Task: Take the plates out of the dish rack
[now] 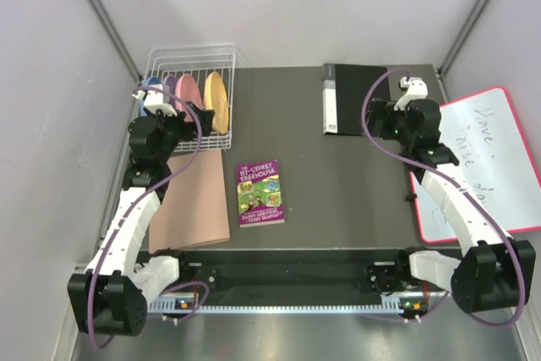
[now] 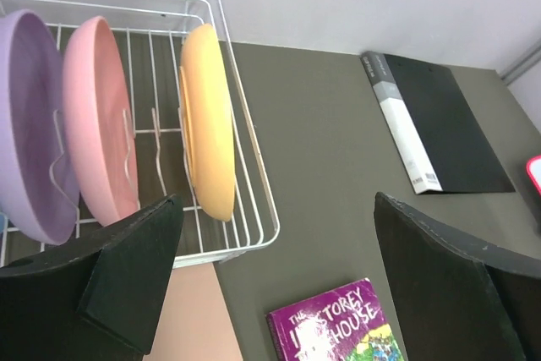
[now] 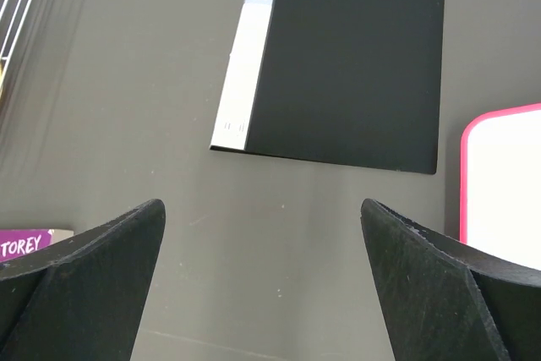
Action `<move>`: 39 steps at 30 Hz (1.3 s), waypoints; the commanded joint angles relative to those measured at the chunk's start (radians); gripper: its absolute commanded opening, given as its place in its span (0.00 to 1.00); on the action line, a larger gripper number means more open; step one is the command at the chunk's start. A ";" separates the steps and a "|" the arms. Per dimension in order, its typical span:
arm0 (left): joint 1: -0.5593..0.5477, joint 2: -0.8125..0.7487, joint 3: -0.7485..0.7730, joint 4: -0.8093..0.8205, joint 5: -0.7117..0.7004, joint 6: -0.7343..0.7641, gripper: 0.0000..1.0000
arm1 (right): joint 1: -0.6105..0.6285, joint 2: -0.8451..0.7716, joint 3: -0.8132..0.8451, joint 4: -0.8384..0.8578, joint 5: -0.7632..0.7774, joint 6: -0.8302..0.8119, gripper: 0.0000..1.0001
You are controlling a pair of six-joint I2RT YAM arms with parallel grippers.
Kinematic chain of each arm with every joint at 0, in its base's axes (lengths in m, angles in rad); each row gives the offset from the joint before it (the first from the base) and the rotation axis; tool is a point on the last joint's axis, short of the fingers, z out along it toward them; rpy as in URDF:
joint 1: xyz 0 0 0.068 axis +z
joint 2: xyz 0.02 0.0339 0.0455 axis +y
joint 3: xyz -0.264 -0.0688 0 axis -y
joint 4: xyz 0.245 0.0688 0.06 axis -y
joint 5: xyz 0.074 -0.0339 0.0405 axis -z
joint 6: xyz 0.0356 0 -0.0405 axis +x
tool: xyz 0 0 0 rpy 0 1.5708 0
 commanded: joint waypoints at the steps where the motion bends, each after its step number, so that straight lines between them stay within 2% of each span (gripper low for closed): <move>1: -0.004 -0.015 -0.006 0.083 -0.026 0.011 0.99 | 0.009 0.019 0.029 0.021 0.007 -0.006 1.00; 3: -0.004 0.003 -0.007 0.093 0.043 0.060 0.99 | 0.008 0.028 0.026 0.021 0.012 -0.009 1.00; 4: -0.004 0.028 -0.003 0.108 0.128 0.087 0.99 | 0.008 0.030 0.025 0.020 0.019 -0.016 1.00; 8: -0.004 0.103 -0.001 0.201 0.186 0.035 0.99 | 0.009 0.028 0.019 0.017 0.039 -0.038 1.00; 12: -0.010 0.178 0.024 0.241 0.132 -0.018 0.99 | 0.009 0.033 0.019 0.011 0.061 -0.059 1.00; 18: -0.076 0.257 0.042 0.263 -0.024 0.063 0.95 | 0.008 0.035 0.020 0.015 0.070 -0.066 1.00; 19: -0.087 0.275 0.050 0.263 -0.044 0.092 0.89 | 0.008 0.035 0.017 0.021 0.070 -0.066 1.00; 22: -0.125 0.313 0.073 0.263 -0.122 0.126 0.85 | 0.008 0.045 0.019 0.034 0.070 -0.066 1.00; 25: -0.180 0.355 0.100 0.263 -0.231 0.181 0.74 | 0.008 0.067 0.025 0.035 0.067 -0.063 1.00; 28: -0.212 0.398 0.128 0.263 -0.354 0.227 0.71 | 0.009 0.079 0.026 0.035 0.062 -0.061 1.00; 30: -0.231 0.428 0.140 0.266 -0.421 0.248 0.65 | 0.008 0.084 0.025 0.043 0.062 -0.061 1.00; 32: -0.255 0.450 0.155 0.269 -0.501 0.276 0.55 | 0.008 0.087 0.023 0.048 0.062 -0.063 0.95; 35: -0.281 0.490 0.169 0.275 -0.582 0.302 0.53 | 0.008 0.093 0.026 0.048 0.064 -0.064 0.93; 38: -0.298 0.519 0.172 0.290 -0.630 0.330 0.40 | 0.006 0.096 0.026 0.048 0.070 -0.066 0.86; 39: -0.301 0.527 0.172 0.298 -0.641 0.333 0.29 | 0.006 0.096 0.028 0.049 0.071 -0.064 0.84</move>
